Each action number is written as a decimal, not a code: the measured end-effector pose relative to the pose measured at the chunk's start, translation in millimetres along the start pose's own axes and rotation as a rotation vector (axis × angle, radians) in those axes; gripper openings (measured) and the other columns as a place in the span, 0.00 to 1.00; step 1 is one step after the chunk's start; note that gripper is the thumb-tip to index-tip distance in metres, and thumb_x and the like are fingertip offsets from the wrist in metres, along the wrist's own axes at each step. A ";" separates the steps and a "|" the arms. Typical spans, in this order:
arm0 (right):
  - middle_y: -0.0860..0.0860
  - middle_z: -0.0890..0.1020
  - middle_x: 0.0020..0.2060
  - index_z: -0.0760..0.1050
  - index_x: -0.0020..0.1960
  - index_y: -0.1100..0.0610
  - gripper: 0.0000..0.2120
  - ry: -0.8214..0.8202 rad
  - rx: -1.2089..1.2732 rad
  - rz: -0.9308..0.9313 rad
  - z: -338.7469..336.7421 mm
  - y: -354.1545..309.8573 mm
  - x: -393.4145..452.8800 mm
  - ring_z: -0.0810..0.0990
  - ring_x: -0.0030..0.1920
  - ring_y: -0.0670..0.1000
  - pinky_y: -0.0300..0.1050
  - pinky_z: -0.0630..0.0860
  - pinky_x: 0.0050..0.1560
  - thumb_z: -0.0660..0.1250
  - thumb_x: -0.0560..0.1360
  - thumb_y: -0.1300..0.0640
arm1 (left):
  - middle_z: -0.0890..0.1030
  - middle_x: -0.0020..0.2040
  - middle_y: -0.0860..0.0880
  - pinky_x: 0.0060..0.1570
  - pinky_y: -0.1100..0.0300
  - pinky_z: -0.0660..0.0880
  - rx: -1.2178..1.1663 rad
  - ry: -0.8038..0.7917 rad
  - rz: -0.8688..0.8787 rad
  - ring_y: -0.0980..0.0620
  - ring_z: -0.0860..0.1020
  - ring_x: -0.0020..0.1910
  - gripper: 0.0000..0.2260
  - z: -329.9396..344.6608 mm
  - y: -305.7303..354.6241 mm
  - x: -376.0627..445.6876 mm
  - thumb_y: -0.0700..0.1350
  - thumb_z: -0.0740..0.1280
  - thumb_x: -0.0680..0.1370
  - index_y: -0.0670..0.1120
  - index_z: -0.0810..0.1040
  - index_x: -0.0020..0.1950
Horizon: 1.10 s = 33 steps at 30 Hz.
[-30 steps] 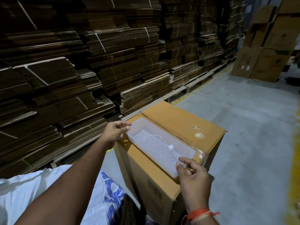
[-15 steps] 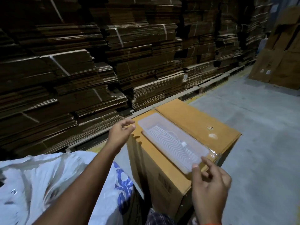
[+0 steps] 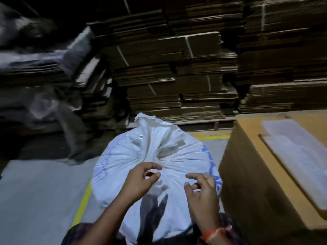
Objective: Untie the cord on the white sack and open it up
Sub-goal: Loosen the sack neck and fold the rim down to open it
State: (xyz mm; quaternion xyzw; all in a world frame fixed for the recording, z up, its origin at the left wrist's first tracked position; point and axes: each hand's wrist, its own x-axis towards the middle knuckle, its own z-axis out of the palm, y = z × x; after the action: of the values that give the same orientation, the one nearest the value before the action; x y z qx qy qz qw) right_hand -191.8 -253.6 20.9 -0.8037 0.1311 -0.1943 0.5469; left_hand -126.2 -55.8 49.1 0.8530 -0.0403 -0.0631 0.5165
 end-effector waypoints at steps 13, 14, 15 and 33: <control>0.48 0.78 0.50 0.83 0.43 0.47 0.14 -0.239 -0.096 0.101 68.1 9.0 5.9 0.78 0.45 0.42 0.24 0.73 0.44 0.71 0.74 0.67 | 0.84 0.56 0.60 0.53 0.66 0.77 0.025 0.117 0.071 0.65 0.80 0.56 0.10 -10.9 -72.0 27.2 0.43 0.73 0.78 0.58 0.87 0.53; 0.48 0.78 0.50 0.83 0.43 0.47 0.14 -0.247 -0.107 0.104 72.0 12.2 10.6 0.78 0.47 0.40 0.24 0.73 0.45 0.71 0.74 0.67 | 0.84 0.56 0.60 0.53 0.67 0.76 0.026 0.135 0.078 0.65 0.80 0.56 0.10 -7.8 -77.2 30.8 0.43 0.73 0.78 0.58 0.87 0.53; 0.49 0.79 0.50 0.83 0.44 0.47 0.14 -0.255 -0.123 0.099 76.2 14.7 16.3 0.78 0.47 0.38 0.23 0.72 0.46 0.71 0.75 0.67 | 0.84 0.56 0.59 0.55 0.66 0.77 0.024 0.153 0.085 0.64 0.79 0.57 0.10 -5.0 -83.1 34.1 0.45 0.72 0.77 0.58 0.87 0.53; 0.42 0.81 0.43 0.76 0.52 0.45 0.15 -0.342 -0.228 0.032 152.7 56.4 109.7 0.80 0.44 0.41 0.34 0.77 0.46 0.78 0.69 0.48 | 0.72 0.76 0.48 0.70 0.51 0.74 0.290 0.168 0.008 0.49 0.71 0.75 0.21 3.2 -112.6 113.0 0.48 0.74 0.77 0.60 0.80 0.70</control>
State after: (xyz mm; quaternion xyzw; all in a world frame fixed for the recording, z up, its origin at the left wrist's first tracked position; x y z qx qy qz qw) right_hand -24.5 -194.3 -62.9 -0.8794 0.0702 -0.0305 0.4699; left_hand -14.5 -21.6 -59.7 0.9208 -0.0092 0.0170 0.3896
